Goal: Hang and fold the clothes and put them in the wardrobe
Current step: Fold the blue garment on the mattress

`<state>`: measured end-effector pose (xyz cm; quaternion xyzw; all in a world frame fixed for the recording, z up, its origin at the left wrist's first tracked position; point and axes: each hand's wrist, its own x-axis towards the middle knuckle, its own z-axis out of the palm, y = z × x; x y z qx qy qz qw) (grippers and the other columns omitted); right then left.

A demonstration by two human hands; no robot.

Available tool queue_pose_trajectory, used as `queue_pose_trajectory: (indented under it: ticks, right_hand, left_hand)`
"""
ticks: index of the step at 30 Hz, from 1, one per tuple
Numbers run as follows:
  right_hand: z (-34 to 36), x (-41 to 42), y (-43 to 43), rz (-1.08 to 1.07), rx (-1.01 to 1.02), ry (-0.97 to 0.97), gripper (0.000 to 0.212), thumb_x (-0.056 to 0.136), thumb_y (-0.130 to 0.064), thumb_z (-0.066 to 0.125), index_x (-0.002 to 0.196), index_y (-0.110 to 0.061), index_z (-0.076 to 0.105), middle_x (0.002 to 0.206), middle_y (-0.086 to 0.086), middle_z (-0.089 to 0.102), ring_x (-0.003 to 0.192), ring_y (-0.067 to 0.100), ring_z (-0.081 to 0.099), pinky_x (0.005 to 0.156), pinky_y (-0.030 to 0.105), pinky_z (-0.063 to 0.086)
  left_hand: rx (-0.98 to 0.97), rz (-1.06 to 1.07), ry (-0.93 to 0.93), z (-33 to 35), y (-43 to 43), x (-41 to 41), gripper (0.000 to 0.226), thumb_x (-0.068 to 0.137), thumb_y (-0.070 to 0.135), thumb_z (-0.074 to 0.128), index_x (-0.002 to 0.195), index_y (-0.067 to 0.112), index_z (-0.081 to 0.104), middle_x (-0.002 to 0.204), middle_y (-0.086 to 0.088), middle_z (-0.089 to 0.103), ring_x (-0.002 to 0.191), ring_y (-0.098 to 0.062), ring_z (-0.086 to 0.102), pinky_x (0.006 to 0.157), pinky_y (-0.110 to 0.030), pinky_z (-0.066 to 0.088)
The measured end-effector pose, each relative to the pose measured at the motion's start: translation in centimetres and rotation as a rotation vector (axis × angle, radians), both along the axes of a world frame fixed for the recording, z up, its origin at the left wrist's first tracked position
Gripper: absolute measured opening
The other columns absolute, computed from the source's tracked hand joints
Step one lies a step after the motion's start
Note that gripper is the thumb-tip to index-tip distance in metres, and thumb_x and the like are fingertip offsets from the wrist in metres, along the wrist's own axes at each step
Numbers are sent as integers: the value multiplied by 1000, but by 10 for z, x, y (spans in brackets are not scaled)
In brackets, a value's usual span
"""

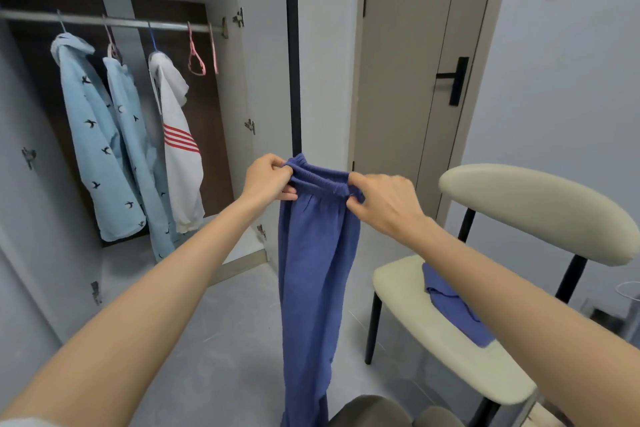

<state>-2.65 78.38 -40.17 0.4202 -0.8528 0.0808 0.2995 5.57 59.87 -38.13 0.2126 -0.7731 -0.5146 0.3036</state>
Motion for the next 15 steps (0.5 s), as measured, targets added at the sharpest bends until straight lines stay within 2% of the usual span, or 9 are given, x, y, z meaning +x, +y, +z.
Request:
queue_pose_trajectory:
  ticks: [2, 5, 8, 10, 11, 13, 15]
  right_hand:
    - [20, -5, 6, -44, 11, 87, 17, 86, -26, 44, 97, -19, 55, 91, 1, 68, 81, 29, 62, 58, 30, 27]
    - [52, -12, 16, -129, 44, 122, 15, 85, -20, 46, 95, -17, 57, 91, 2, 67, 81, 29, 62, 58, 29, 27]
    - [84, -17, 34, -190, 23, 141, 15, 83, -15, 49, 96, -16, 57, 92, 3, 65, 79, 30, 60, 55, 30, 26]
    - [102, -19, 52, -220, -29, 114, 18, 81, -10, 49, 98, -13, 55, 92, 7, 63, 76, 33, 55, 53, 29, 26]
    - [109, -20, 61, -235, -48, 81, 20, 80, -7, 49, 99, -11, 55, 91, 10, 62, 74, 32, 51, 51, 28, 24]
    - [119, -22, 80, -245, -92, -3, 19, 79, -4, 50, 97, -8, 55, 87, 14, 59, 74, 31, 49, 49, 29, 24]
    - [124, -25, 98, -216, -163, -83, 14, 79, 0, 49, 89, -8, 53, 82, 14, 56, 76, 35, 55, 53, 34, 37]
  left_hand:
    - [-79, 0, 26, 9, 7, -4, 9, 95, 9, 44, 95, 9, 53, 70, -4, 61, 54, -16, 63, 49, -21, 56]
    - [-135, -14, 85, 30, 19, -14, 8, 96, 12, 44, 96, 9, 51, 79, -5, 59, 53, -13, 60, 45, -19, 53]
    - [-254, -10, 128, 53, 34, -27, 12, 95, 17, 47, 99, 7, 52, 104, -9, 48, 69, -18, 60, 47, -20, 52]
    - [-377, 6, 144, 67, 48, -35, 18, 96, 23, 45, 99, 7, 52, 113, -5, 37, 77, -17, 54, 58, -26, 53]
    - [-412, -7, 144, 73, 55, -38, 19, 97, 25, 43, 96, 8, 51, 111, -3, 38, 79, -16, 51, 63, -30, 51]
    - [-447, -71, 125, 83, 72, -45, 19, 97, 26, 38, 85, 14, 45, 89, 3, 46, 73, -15, 46, 60, -29, 41]
    - [-476, -114, 113, 89, 90, -49, 22, 95, 27, 37, 75, 19, 40, 73, 6, 45, 64, -13, 41, 54, -27, 31]
